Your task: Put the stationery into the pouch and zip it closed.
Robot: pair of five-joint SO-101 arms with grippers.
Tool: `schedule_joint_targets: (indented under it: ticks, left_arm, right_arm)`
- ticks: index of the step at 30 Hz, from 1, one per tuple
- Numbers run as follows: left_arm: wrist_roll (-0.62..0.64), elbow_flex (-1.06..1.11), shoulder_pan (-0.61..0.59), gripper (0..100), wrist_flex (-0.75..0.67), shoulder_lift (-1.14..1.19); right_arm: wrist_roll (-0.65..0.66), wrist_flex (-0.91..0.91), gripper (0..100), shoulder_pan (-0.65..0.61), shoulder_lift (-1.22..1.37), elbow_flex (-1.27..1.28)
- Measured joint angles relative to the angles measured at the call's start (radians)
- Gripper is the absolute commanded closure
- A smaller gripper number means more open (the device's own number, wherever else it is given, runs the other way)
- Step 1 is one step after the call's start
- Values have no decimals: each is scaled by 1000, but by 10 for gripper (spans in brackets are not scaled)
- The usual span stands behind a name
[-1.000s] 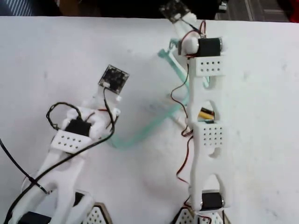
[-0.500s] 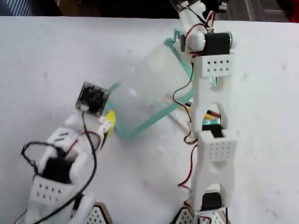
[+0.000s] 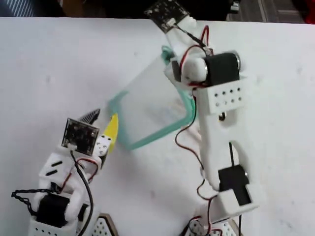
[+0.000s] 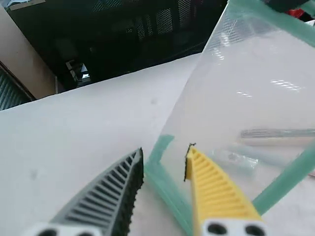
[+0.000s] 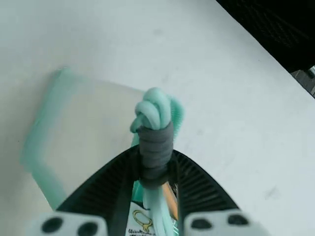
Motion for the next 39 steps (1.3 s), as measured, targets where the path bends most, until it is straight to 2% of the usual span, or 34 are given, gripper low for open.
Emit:
schedule_joint_targets:
  ticks: [8, 12, 21, 27, 30, 33, 39]
  left_arm:
    - [-9, -94, -130, 831, 38, -5]
    - [-54, -187, -141, 831, 110, -14]
    - [-180, -342, -140, 831, 114, -14]
    - [-187, -463, -126, 831, 117, 316]
    - [-187, -539, -127, 832, 167, 503]
    - [-172, -594, -124, 832, 242, 644]
    - [-160, -611, -124, 831, 316, 647]
  right_arm:
    - [6, 0, 981, -8, -178, 172]
    - [126, 0, 981, -18, -270, 269]
    - [367, 0, 981, -18, -577, 614]
    - [488, -2, 981, -87, -807, 758]
    - [462, -60, 981, -107, -870, 753]
    - [365, -164, 981, -51, -867, 683]
    - [282, -249, 981, 21, -753, 437]
